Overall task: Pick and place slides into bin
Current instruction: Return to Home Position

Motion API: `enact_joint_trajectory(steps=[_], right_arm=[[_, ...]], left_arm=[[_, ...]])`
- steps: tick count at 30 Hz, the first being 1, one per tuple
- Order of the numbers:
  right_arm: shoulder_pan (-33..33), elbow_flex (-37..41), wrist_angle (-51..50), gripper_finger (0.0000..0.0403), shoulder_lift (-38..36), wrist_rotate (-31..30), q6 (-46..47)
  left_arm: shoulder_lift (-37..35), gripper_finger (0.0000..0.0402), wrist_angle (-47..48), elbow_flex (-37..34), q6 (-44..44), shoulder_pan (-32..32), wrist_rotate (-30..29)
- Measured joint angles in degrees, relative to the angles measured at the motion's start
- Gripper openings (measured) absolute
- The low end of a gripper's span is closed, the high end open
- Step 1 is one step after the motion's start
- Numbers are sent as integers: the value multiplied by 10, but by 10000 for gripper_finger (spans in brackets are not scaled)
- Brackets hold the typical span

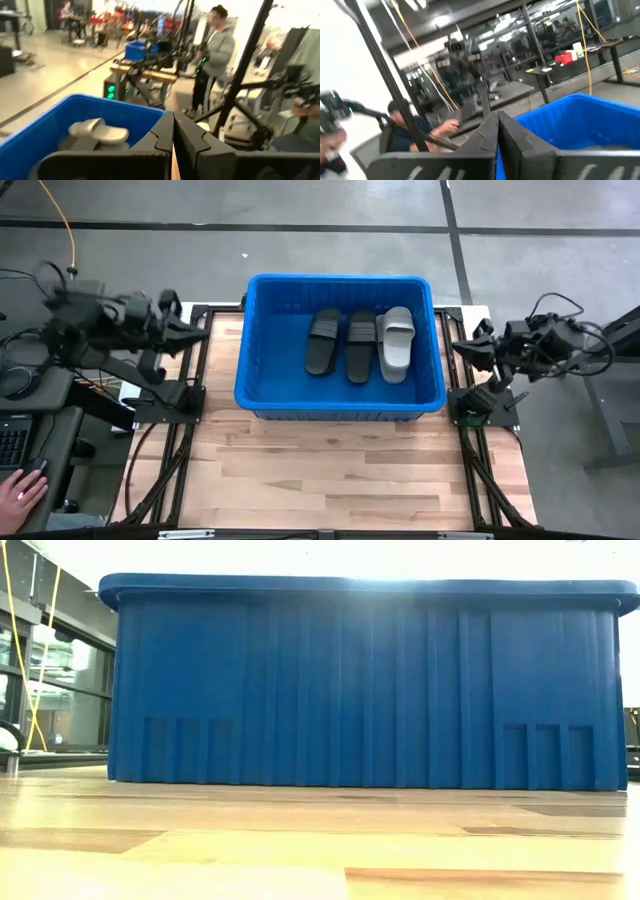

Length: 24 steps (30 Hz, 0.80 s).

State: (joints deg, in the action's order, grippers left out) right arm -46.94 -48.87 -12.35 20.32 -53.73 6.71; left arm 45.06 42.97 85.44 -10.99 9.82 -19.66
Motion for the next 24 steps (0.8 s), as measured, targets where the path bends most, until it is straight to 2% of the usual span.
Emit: enact_joint_trajectory(steps=[8, 14, 16, 19, 24], right_arm=[[0, 149, 121, 0, -115, 4, -9], [0, 226, 136, 0, -202, 10, -23], [0, 239, 131, 0, -198, 0, -41], [0, 245, 142, 0, -200, 20, -37], [0, 257, 157, 0, -199, 34, -52]], left_arm=[[-170, 0, -259, -341, 0, -1, 18], [-266, 0, -416, -539, 0, -1, 21], [-290, 0, -446, -591, -6, -1, 22], [-318, 0, -498, -650, -13, 0, 28], [-351, 0, -522, -714, -13, 0, 41]])
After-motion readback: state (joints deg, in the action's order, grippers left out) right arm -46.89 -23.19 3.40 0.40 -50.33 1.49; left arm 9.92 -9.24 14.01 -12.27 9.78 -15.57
